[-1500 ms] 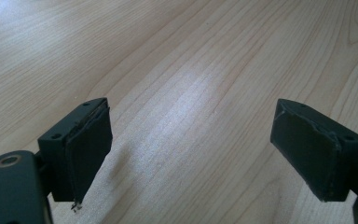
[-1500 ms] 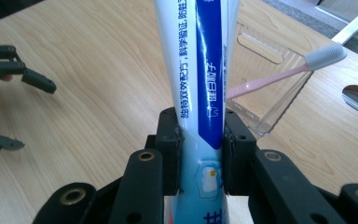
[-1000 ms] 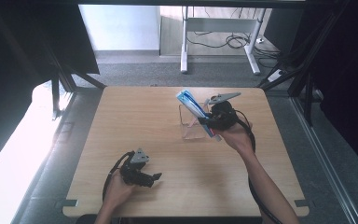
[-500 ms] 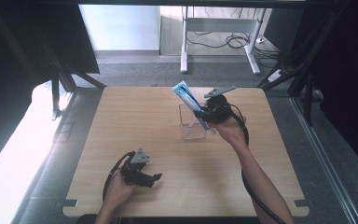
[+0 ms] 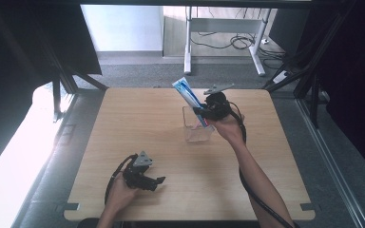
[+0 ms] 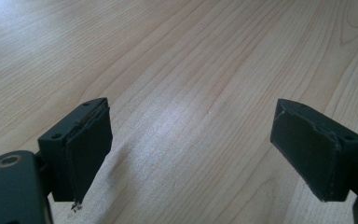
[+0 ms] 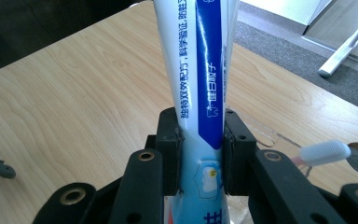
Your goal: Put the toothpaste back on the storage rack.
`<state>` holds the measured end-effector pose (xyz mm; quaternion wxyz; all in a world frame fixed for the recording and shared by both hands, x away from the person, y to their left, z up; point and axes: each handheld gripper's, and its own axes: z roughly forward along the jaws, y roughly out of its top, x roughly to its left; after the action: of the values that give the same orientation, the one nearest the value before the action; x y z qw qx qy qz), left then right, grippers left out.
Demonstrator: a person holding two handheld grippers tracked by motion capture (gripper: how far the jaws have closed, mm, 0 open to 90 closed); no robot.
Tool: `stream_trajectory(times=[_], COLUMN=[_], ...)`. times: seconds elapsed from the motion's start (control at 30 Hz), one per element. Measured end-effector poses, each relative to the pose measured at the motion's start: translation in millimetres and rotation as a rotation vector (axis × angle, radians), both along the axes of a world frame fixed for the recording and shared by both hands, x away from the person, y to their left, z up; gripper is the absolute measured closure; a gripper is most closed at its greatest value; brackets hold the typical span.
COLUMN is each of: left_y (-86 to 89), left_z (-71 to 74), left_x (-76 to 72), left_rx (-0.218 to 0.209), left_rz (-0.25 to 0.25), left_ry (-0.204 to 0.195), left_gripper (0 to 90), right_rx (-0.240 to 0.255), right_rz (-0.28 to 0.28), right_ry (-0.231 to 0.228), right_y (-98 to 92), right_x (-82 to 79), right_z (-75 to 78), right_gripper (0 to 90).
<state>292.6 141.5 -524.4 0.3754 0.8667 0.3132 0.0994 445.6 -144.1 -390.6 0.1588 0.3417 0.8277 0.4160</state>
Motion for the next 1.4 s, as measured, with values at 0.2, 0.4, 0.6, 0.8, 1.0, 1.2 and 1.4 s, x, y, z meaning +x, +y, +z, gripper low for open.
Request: stream_trajectory(times=[0.2, 0.4, 0.6, 0.8, 1.0, 1.2, 1.4], left_y=[-0.2, -0.5, -0.2, 0.2, 0.3, -0.1, 0.0], left_z=[0.0, -0.2, -0.2, -0.7, -0.3, -0.3, -0.6], left_x=[-0.2, -0.4, -0.6, -0.3, -0.8, -1.0, -0.9], left_rx=[-0.003, 0.000, -0.002, -0.004, -0.005, -0.005, -0.004], left_rz=[0.000, -0.004, -0.004, -0.006, -0.008, -0.011, -0.009], left_ry=[0.001, 0.002, 0.002, 0.004, 0.001, 0.000, 0.002], left_gripper=[12.9, 12.9, 13.0, 12.9, 12.9, 12.9, 12.9], right_rx=[0.016, 0.012, 0.016, 0.011, 0.002, -0.005, -0.016], right_rz=[-0.005, -0.011, -0.023, -0.032, -0.037, -0.030, -0.019], right_ry=[-0.011, -0.024, -0.033, -0.026, -0.036, -0.040, -0.036], right_y=[4.2, 7.6, 7.6, 7.8, 8.4, 10.6, 12.3], right_x=[6.2, 13.2, 19.8, 26.5, 30.4, 32.8, 34.5], right_z=[-2.7, -3.2, -6.4, -12.4, -19.6, -24.6, -32.0], right_gripper=[73.3, 73.3, 73.3, 73.3, 73.3, 73.2, 73.1])
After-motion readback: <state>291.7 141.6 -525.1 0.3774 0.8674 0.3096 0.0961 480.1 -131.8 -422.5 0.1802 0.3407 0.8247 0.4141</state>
